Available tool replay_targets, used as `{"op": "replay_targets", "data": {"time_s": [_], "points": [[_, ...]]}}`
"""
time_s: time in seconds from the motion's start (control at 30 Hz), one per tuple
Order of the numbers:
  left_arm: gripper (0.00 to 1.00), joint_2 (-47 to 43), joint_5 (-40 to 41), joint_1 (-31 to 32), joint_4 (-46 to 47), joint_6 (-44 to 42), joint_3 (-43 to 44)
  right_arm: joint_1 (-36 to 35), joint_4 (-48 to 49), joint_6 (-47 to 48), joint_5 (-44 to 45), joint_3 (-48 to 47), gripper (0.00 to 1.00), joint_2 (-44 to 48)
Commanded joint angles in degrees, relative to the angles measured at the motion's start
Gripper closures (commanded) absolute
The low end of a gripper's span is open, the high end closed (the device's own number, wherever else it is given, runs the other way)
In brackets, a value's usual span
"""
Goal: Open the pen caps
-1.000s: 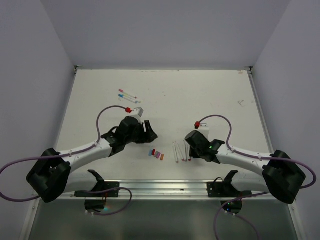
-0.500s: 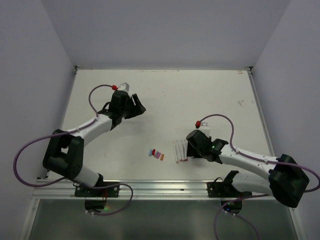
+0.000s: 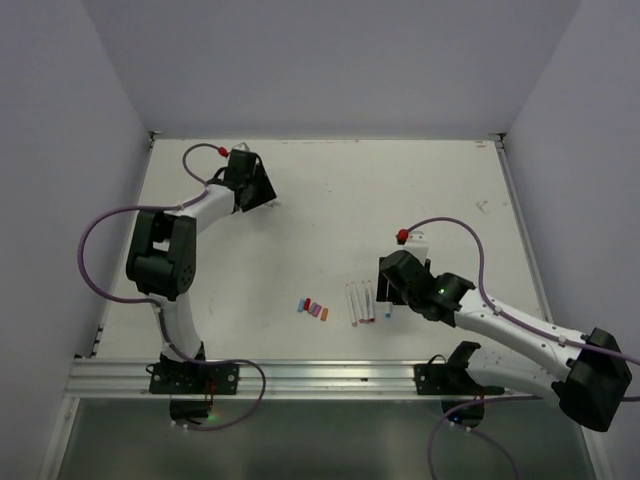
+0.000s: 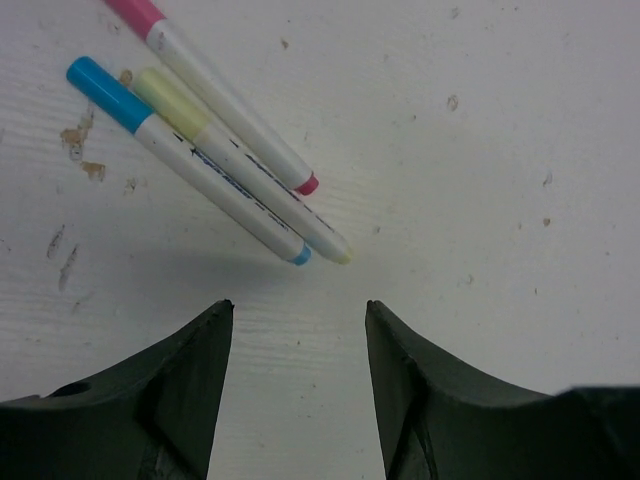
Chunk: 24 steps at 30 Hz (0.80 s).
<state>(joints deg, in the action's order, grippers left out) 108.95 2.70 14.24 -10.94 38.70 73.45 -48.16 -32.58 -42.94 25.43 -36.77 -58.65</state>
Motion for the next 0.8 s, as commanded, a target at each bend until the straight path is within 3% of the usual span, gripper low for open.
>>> {"op": "replay_targets", "data": {"time_s": [0.0,0.2,0.77], "points": [[0.42,2.3,5.7,-0.6,-4.6,-1.6,5.5,0.2,-2.1,1.5,3.4,-1.6,0.33,1.3],[0.43,6.1,9.9,-0.8,-8.3,-0.8,9.4,0.4,-1.8,1.6,2.7,-0.8,0.33,2.2],[0.43,12.0,11.8,-1.3,-10.3,-1.3,15.2,0.5,-1.6,1.5,1.8,0.3,0.33,5.0]]}}
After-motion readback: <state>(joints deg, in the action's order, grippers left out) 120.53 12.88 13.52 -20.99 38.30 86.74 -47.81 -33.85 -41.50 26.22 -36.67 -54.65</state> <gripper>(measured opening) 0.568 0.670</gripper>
